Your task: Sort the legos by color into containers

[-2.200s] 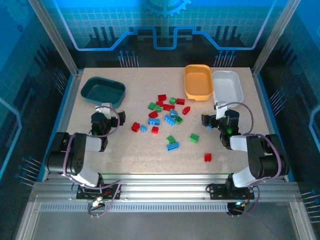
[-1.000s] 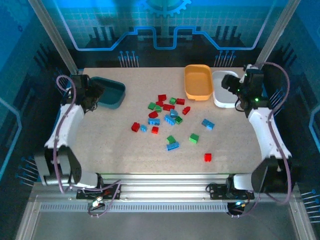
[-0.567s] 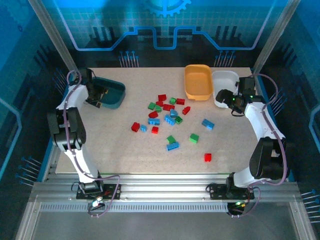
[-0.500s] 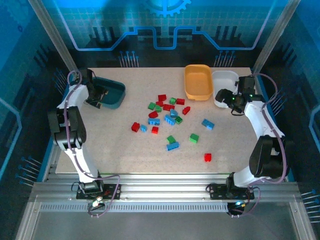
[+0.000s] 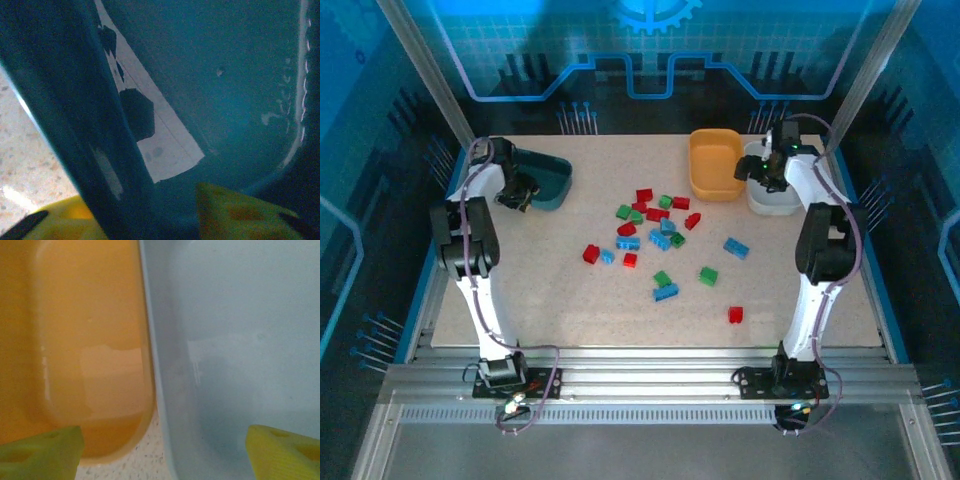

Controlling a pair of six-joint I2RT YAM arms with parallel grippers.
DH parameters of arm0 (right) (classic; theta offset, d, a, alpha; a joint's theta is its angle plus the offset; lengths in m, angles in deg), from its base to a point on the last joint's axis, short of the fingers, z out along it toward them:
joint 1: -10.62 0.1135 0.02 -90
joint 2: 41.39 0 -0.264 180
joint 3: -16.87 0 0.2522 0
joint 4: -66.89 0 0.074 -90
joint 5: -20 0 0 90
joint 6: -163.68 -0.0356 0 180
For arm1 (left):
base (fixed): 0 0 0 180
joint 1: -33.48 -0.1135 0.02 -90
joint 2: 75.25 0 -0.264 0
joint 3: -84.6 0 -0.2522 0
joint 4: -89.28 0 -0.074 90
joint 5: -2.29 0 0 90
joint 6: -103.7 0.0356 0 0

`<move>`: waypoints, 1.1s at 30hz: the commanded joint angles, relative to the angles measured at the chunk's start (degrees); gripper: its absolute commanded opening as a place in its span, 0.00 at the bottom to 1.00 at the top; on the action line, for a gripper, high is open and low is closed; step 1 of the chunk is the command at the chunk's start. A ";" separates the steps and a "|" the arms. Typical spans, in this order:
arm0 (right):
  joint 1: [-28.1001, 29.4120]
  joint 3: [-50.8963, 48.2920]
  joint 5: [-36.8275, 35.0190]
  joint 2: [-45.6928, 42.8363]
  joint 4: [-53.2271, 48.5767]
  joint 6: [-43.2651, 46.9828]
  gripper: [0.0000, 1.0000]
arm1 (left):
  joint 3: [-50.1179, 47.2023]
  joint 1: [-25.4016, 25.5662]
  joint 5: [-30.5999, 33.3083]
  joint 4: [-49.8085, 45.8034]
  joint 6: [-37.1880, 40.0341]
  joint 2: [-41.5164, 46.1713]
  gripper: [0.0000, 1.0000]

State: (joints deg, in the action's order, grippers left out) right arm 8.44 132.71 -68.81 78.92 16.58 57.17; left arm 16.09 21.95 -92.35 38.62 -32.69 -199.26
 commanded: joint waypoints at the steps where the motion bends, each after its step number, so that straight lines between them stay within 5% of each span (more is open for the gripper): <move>1: 0.86 8.26 -2.91 5.78 -5.98 4.00 0.85 | 4.49 -0.34 0.95 -3.19 6.13 -1.84 0.32; 7: 0.86 19.31 -3.38 15.37 -10.16 6.36 0.74 | 14.36 1.22 1.92 -8.79 14.55 -6.52 0.14; 11: 1.02 20.92 -2.03 17.48 -9.91 6.04 0.56 | 21.43 3.82 2.18 -11.21 21.05 -10.66 0.07; 24: 6.01 28.49 -3.28 22.66 -7.81 -2.64 0.17 | 36.19 11.52 3.82 -13.19 28.35 -19.58 0.04; 33: 13.66 48.60 -6.61 34.04 -12.44 -9.91 0.11 | 38.01 11.88 6.11 -14.91 27.53 -20.03 0.01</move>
State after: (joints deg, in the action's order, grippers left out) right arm 19.85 175.33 -76.44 108.60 6.74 51.47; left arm 52.05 34.17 -88.53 26.11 -6.68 -218.62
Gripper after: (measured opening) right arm 0.132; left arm 0.094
